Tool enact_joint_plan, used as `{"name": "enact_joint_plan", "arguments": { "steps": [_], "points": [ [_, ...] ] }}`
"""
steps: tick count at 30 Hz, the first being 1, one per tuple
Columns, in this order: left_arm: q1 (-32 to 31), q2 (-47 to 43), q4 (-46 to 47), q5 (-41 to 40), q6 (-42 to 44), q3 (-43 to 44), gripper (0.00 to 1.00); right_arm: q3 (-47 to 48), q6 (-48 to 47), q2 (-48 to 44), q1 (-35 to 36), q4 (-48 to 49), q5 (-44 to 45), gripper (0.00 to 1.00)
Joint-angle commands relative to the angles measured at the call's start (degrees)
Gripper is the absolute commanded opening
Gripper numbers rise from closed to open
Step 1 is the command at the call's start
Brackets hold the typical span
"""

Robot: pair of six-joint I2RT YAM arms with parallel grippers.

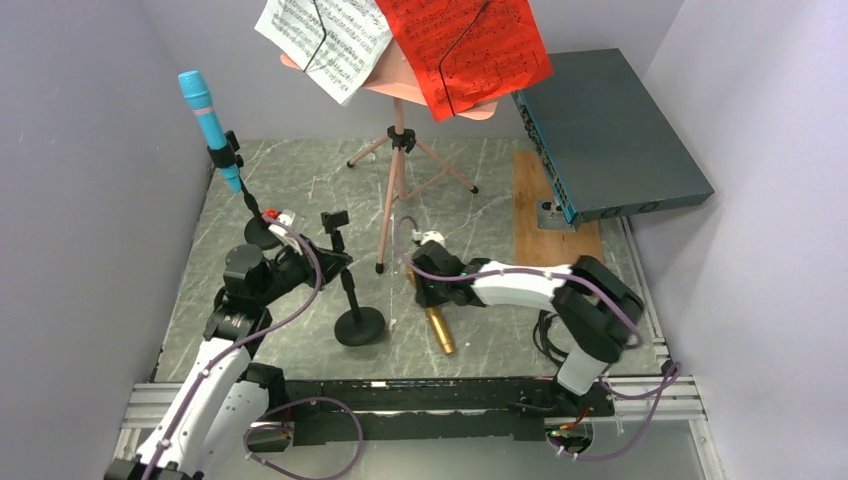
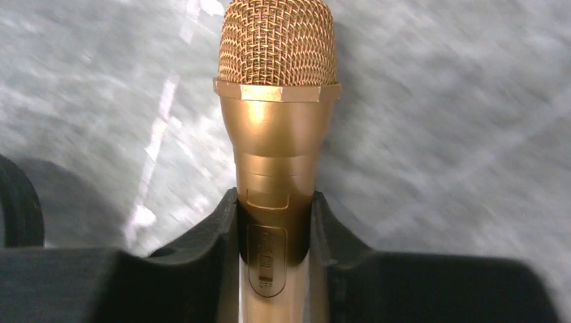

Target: Set up the instrument practice props

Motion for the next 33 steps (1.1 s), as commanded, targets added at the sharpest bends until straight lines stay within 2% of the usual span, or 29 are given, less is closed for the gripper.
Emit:
{"name": "enact_joint_plan", "arguments": {
  "steps": [1, 4, 7, 12, 15, 18, 21, 23, 24, 25, 26, 27, 28, 31, 33],
  "points": [
    [-6.74, 4.54, 17.13, 2.52, -3.27, 0.43, 0.00, -9.54, -0.89, -15.39, -2.46, 4.64, 4.74, 0.01],
    [-15.25, 9.55, 19.98, 0.66, 2.80, 2.16, 0.00, -14.21, -3.33, -27.27, -3.25, 5.17, 11.63, 0.00],
    [-21.79, 14.47, 27.75, 1.26, 9.58, 1.46, 0.00, -16.58, -5.69, -38.22, -5.04, 3.63, 17.63, 0.00],
    [-26.56, 25.70, 38.64, 11.14, 20.03, 4.60, 0.00, -18.59, -11.03, -52.46, -8.42, 3.82, 20.31, 0.00],
    [-28.22, 30.24, 49.01, 11.61, 24.92, 3.71, 0.00, -19.33, -12.78, -57.21, -8.82, 4.74, 20.91, 0.00],
    [-28.30, 34.73, 58.25, 12.77, 26.20, 2.25, 0.00, -19.98, -13.48, -58.42, -8.95, 5.43, 20.77, 0.00],
    [-28.30, 36.41, 58.53, 12.62, 27.01, 2.09, 0.03, -19.50, -13.04, -57.41, -9.05, 4.36, 20.07, 0.00],
    [-28.30, 36.79, 56.81, 12.54, 26.59, 1.81, 0.14, -19.43, -12.78, -56.86, -9.05, 4.10, 19.56, 0.00],
    [-28.30, 36.74, 56.51, 12.50, 25.91, 1.35, 0.22, -19.58, -12.64, -56.82, -9.05, 4.31, 19.30, 0.00],
    [-28.30, 36.47, 56.19, 11.81, 24.49, 0.50, 0.34, -19.81, -12.55, -56.83, -9.05, 4.67, 19.04, 0.00],
    [-28.30, 35.82, 55.74, 10.61, 22.17, -0.23, 0.56, -19.94, -12.58, -56.93, -9.05, 5.15, 18.70, 0.00],
    [-28.30, 34.81, 54.93, 9.58, 20.04, -1.05, 0.89, -20.06, -12.87, -57.05, -9.05, 5.58, 18.43, 0.00],
    [-28.30, 33.24, 54.20, 8.46, 18.16, -2.20, 0.98, -20.16, -13.21, -57.07, -9.05, 5.99, 18.31, 0.00],
    [-28.39, 29.38, 55.03, 5.92, 9.73, -6.84, 0.99, -19.66, -14.03, -56.78, -9.05, 6.17, 19.17, 0.00],
    [-28.39, 25.02, 50.32, 3.83, 4.33, -8.83, 0.99, -19.06, -14.48, -56.86, -9.05, 6.01, 19.29, 0.00]
  ]
}}
